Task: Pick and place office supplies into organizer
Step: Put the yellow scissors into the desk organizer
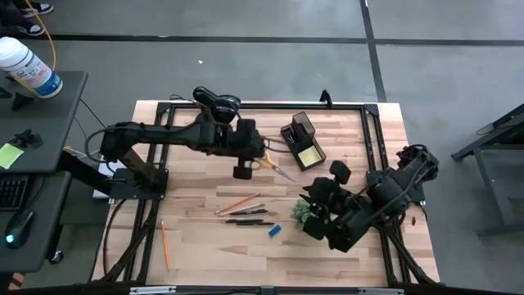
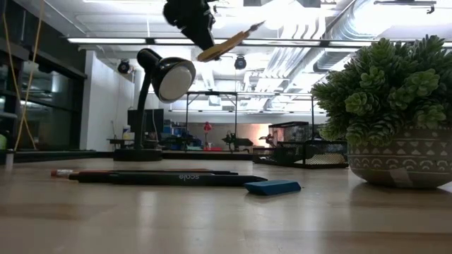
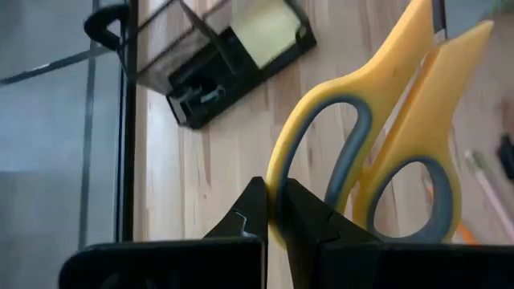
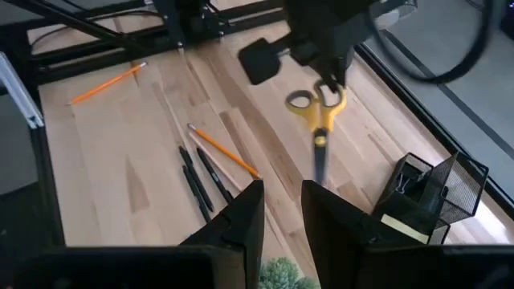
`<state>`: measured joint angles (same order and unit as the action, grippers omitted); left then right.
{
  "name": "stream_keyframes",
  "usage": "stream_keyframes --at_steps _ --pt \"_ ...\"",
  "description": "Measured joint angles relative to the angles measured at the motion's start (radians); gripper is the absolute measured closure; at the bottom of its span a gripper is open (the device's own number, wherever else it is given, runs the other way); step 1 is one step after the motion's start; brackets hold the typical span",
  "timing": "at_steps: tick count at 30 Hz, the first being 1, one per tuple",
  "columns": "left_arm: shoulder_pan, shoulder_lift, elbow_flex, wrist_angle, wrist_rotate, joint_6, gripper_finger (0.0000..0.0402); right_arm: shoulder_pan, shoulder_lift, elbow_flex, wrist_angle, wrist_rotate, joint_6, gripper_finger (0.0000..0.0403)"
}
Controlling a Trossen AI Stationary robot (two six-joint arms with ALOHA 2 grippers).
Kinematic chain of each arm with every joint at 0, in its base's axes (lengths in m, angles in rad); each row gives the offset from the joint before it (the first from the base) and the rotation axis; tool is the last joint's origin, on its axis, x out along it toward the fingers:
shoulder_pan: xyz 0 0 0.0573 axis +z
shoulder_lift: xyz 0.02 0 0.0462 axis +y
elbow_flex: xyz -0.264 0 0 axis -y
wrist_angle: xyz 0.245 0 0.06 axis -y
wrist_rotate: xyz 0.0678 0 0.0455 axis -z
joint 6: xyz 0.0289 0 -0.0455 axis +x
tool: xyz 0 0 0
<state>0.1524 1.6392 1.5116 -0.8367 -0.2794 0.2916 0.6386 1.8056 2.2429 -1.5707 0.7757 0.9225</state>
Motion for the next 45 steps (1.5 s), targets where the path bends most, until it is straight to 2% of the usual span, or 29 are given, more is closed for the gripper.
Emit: stream_keyframes --at_steps 2,10,14,17,20,26,31,33,36,41,45 --pt "0.024 -0.002 0.001 0.045 0.018 0.001 0.0401 0.000 -0.001 0.000 0.000 0.000 0.014 0.0320" --pt "0.014 -0.002 0.099 0.041 -0.152 0.229 0.0401 -0.023 -0.001 0.000 0.000 -0.001 0.041 0.0320" --pt "-0.005 -0.002 0.171 0.052 -0.341 0.423 0.0401 -0.026 -0.001 0.000 0.005 -0.016 0.065 0.0320" --pt "-0.010 -0.002 0.183 0.147 -0.521 0.638 0.0401 -0.025 -0.001 0.000 0.022 -0.030 0.082 0.0320" --pt "-0.021 -0.002 0.183 0.263 -0.604 0.845 0.0401 -0.025 -0.001 0.000 0.028 -0.022 0.094 0.0320" --pt "-0.022 0.009 0.172 0.495 -0.615 1.116 0.0401 -0.038 -0.001 0.000 0.070 -0.018 0.113 0.0320" --pt "0.001 0.039 0.154 0.676 -0.607 1.325 0.0401 -0.039 -0.001 0.000 0.062 0.049 0.098 0.0320" --pt "0.017 0.041 0.145 0.696 -0.610 1.388 0.0401 -0.046 -0.001 0.000 0.029 0.060 0.101 0.0321" --pt "0.044 0.042 0.143 0.733 -0.595 1.418 0.0401 -0.075 -0.001 0.000 0.003 0.069 0.094 0.0321" --pt "0.101 0.042 0.142 0.796 -0.632 1.502 0.0401 -0.159 -0.017 0.000 0.001 0.208 -0.018 0.0321" --pt "0.120 0.040 0.142 0.799 -0.670 1.555 0.0401 -0.269 -0.059 0.000 0.000 0.279 -0.096 0.0321"
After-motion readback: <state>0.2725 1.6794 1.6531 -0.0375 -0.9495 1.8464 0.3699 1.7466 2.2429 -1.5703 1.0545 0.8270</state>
